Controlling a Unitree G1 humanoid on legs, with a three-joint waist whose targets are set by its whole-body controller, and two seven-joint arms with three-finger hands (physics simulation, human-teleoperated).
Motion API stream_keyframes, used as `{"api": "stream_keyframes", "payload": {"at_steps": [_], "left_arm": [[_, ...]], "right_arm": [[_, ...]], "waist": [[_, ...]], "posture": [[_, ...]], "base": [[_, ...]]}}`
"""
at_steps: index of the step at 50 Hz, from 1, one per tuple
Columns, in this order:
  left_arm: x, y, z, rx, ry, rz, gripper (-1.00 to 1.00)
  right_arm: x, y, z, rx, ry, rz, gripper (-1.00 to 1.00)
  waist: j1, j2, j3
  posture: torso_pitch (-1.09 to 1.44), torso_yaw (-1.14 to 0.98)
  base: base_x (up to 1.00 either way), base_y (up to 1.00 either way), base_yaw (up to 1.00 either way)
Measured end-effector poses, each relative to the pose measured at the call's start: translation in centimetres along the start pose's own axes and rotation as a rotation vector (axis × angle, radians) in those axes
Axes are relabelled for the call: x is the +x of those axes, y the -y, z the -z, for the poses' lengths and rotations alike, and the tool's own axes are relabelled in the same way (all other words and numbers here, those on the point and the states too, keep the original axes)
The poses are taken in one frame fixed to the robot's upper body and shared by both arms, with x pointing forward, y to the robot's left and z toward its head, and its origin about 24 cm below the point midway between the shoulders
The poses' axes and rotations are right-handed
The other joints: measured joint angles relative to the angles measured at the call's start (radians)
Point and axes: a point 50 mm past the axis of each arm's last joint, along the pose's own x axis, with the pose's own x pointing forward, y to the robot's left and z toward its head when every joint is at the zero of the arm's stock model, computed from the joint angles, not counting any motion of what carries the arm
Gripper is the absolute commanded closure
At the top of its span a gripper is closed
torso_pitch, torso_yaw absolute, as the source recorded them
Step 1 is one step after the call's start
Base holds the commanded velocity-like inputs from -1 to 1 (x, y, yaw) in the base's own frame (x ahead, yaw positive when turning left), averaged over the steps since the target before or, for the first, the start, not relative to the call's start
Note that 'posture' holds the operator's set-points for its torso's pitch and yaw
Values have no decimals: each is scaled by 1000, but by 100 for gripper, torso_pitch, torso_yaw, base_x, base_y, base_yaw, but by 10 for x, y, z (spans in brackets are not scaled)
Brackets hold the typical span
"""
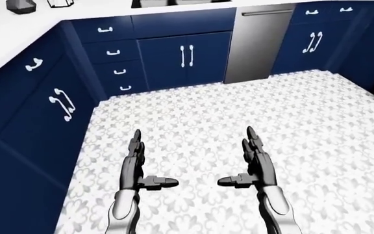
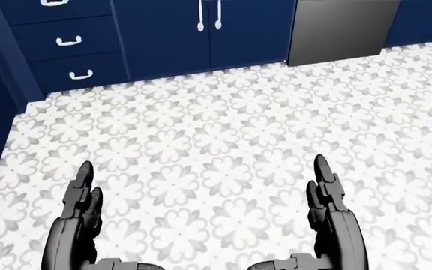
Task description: Navigate to the stove.
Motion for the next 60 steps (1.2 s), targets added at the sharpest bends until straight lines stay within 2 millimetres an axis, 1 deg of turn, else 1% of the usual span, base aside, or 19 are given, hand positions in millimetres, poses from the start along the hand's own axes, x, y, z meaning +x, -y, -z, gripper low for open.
{"api": "stream_keyframes", "payload": {"at_steps": [3, 4, 8, 14, 17, 18, 23, 29, 31, 32, 34, 36, 38, 43, 46, 47, 51, 58, 60], "left_arm": [[0, 0, -1, 1, 5, -1, -100], [0, -3, 0, 7, 2, -7, -100], [-3, -8, 6, 7, -30, -31, -100], [-1, -5, 1, 7, -7, -17, -100], [-1, -5, 0, 7, -2, -18, -100], [0, -3, 0, 2, 1, -14, -100], [-1, 5, 6, -5, -27, 19, -100], [0, 0, 0, 0, 2, 1, -100], [0, 0, -1, 0, 5, 0, -100], [0, -1, -1, 4, 6, -2, -100], [-1, -5, 2, 8, -8, -18, -100], [-2, -8, 6, 7, -27, -30, -100], [-2, -7, 6, 7, -29, -30, -100], [-1, -5, 1, 7, -7, -18, -100], [0, -5, -1, 8, 3, -18, -100], [0, -2, 0, 0, 1, -13, -100], [-1, 5, 5, -5, -25, 19, -100], [0, 0, 0, 0, 2, 0, -100], [0, 0, -1, 0, 4, 1, -100]], "right_arm": [[2, -1, -2, 1, 12, -3, -100], [3, -3, -1, 9, 10, -9, -100], [0, -7, 6, 13, -29, -26, -100], [2, -4, -1, 7, 7, -17, -100], [2, -5, -2, 7, 16, -23, -100], [1, -4, -2, 1, 16, -19, -100], [-2, 5, 6, -3, -25, 18, -100], [-1, 0, 0, -1, 0, -2, -100], [0, -1, -1, -2, 8, -6, -100], [2, -2, -2, 3, 12, -9, -100], [2, -7, 3, 10, -6, -24, -100], [0, -8, 7, 11, -25, -34, -100], [0, -7, 7, 10, -27, -29, -100], [1, -5, -2, 7, 11, -17, -100], [1, -5, -4, 8, 21, -20, -100], [1, -3, -3, 2, 14, -14, -100], [-2, 5, 4, -1, -20, 21, -100], [1, 0, 2, 0, -4, -2, -100], [2, 0, 2, 0, 0, -3, -100]], "waist": [[7, 54, -9], [16, 39, -3], [15, 34, -9], [17, -40, -15], [16, -90, -22], [7, -90, -25], [-15, -64, -19], [1, 4, 0], [2, 40, -3], [9, 47, -9], [18, 34, -3], [16, 33, -6], [14, 17, -11], [17, -45, -13], [12, -101, -26], [1, -89, -25], [-17, -78, -24], [0, 6, 0], [3, 44, -4]], "posture": [[0, 0], [0, 0], [0, 0], [0, 0], [0, 0], [0, 0], [0, 0], [0, 0], [0, 0], [0, 0], [0, 0], [0, 0], [0, 0], [0, 0], [0, 0], [0, 0], [0, 0], [0, 0], [0, 0]], "base": [[0, 0, -35], [0, 0, -35], [0, 0, -35], [0, 0, -35], [0, 0, -35], [0, 0, -35], [0, 0, -35], [0, 0, -35], [0, 0, -34], [0, 0, -35], [0, 0, -34], [0, 0, -34], [0, 0, -34], [0, 0, -34], [0, 0, -35], [0, 0, -35], [0, 0, -35], [0, 0, -34], [0, 0, -35]]}}
